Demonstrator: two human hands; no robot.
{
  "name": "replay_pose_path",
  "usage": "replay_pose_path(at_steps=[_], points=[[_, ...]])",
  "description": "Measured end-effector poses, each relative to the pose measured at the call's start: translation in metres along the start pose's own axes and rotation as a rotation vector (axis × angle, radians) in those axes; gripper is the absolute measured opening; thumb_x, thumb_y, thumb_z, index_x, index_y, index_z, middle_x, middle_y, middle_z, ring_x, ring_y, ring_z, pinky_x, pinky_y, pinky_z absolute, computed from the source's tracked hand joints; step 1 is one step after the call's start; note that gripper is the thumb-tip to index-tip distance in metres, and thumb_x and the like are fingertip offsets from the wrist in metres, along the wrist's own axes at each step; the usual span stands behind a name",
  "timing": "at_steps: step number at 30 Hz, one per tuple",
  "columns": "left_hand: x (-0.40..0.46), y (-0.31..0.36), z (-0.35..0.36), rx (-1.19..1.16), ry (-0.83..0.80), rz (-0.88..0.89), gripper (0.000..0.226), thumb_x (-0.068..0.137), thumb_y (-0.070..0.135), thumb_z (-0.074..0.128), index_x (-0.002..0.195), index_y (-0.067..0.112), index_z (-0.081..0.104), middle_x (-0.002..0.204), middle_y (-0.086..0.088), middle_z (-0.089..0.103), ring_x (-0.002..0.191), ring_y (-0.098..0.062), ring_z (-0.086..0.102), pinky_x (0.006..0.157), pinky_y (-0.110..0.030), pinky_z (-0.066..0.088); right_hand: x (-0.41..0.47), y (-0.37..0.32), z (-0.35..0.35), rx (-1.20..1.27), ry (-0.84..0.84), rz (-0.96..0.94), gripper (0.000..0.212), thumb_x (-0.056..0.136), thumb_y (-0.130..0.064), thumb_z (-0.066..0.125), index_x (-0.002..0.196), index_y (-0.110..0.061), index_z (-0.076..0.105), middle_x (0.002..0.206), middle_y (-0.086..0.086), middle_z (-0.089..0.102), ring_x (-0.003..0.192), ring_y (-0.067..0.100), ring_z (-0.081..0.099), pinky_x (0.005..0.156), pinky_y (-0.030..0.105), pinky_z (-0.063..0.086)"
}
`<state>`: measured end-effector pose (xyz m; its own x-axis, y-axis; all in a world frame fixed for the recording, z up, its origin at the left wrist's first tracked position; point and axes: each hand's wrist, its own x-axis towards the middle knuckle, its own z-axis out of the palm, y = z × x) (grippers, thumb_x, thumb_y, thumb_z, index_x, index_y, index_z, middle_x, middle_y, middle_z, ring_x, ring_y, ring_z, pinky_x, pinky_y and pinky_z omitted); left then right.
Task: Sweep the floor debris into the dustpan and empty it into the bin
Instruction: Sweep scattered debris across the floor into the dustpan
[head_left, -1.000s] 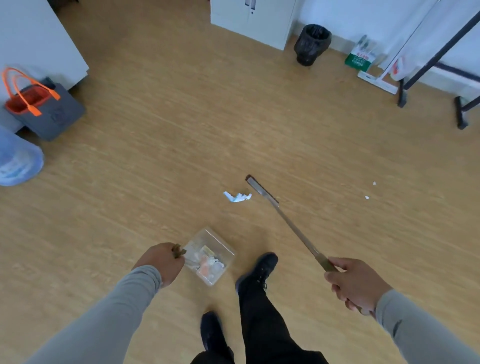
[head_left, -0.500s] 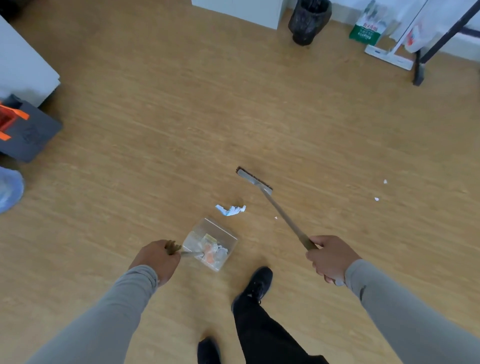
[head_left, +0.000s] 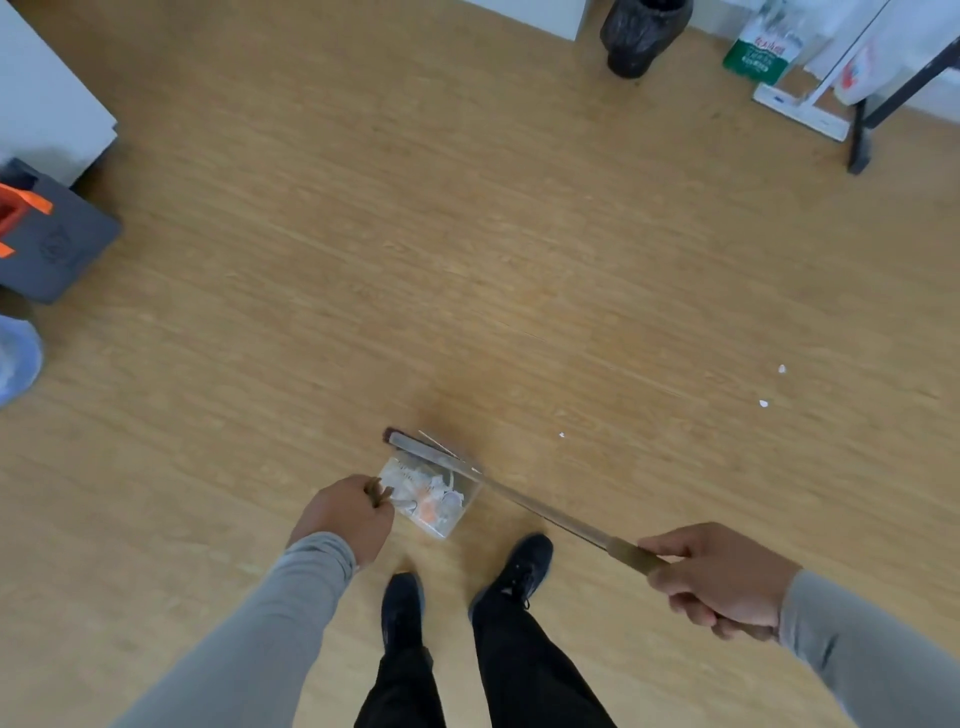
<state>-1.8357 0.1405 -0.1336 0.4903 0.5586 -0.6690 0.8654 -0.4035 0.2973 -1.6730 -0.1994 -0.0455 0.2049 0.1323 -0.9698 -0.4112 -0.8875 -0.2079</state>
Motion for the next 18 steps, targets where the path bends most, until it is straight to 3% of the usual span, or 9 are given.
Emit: replay_pose_path(at_steps=[9,14,18], points=[[-0.011,-0.018,-0.007,0.053,-0.053,0.058,0.010,0.094,0.033,0.052,0.094,0.026,0.059,0.080,0.007,0.063,0.071,-0.015,0.060,0.068,-0.029,0.049,-0.010,0.026,0.077,0.261,0.215,-0.042,0.057,0.094,-0.007,0.057,0.148,-0.025,0.047,0.062,0.008,0.054,0.050,0.019,0.033,0.046,0.027,0.025],[-0.020,-0.008,-0.006,0.115,-0.094,0.150,0.016,0.094,0.034,0.053,0.106,0.030,0.063,0.083,0.006,0.066,0.072,-0.016,0.065,0.064,-0.029,0.052,-0.041,0.056,0.074,0.432,0.336,-0.072,0.050,0.096,-0.005,0.059,0.144,-0.018,0.051,0.061,0.011,0.056,0.037,0.014,0.038,0.036,0.019,0.028],[-0.014,0.029,-0.006,0.235,-0.141,0.263,0.020,0.091,0.033,0.055,0.108,0.027,0.064,0.086,0.007,0.068,0.075,-0.017,0.067,0.073,-0.034,0.058,-0.042,0.084,0.058,0.505,0.412,-0.033,0.050,0.094,-0.008,0.061,0.142,-0.020,0.054,0.060,0.009,0.058,0.043,0.017,0.042,0.042,0.023,0.030]])
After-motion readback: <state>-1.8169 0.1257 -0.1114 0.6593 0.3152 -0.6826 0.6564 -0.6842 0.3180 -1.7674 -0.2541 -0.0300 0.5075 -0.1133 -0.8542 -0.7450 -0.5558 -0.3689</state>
